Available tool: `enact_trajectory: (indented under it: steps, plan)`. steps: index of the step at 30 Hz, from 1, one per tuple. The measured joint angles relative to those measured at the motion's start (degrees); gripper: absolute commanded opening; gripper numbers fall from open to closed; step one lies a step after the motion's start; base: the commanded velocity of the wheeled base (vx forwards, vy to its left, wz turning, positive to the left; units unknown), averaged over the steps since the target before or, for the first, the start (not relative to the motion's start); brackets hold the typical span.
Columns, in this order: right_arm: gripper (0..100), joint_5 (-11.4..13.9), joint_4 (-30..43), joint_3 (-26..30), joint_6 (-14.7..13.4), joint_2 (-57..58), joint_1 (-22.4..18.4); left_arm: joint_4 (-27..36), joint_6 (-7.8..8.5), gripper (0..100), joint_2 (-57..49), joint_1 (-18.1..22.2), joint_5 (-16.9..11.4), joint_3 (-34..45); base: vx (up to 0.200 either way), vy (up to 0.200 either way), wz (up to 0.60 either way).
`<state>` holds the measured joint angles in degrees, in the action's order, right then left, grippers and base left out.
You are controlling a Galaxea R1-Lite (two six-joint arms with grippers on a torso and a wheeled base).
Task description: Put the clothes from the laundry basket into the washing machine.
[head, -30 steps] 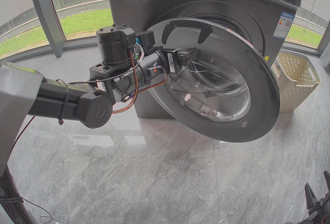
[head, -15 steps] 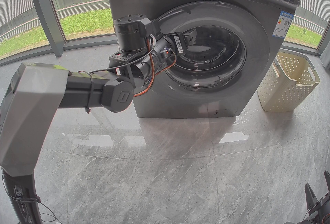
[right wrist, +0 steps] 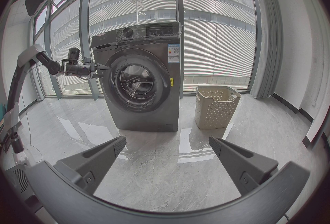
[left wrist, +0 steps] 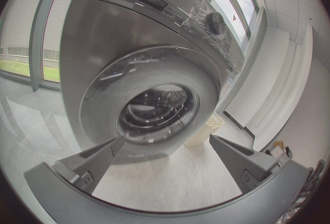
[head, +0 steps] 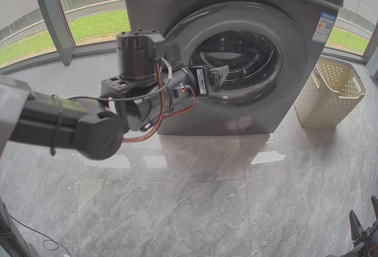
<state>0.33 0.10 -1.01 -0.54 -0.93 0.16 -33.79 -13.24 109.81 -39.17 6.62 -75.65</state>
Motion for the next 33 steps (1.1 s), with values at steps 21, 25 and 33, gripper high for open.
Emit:
enact_trajectory:
  steps: [21,25,33]
  plan:
    - [100,0.0,0.0,0.0,0.0,0.0,0.0,1.0,3.78,100,-52.1,-1.4,-3.3,56.1,0.0,0.0,0.0]
    - [100,0.0,0.0,0.0,0.0,0.0,0.0,2.9,6.55,100,-62.8,2.6,-3.8,63.3,0.0,0.0,0.0]
    - [100,0.0,0.0,0.0,0.0,0.0,0.0,19.6,10.92,100,-83.2,18.3,-4.3,69.8,0.0,0.0,0.0]
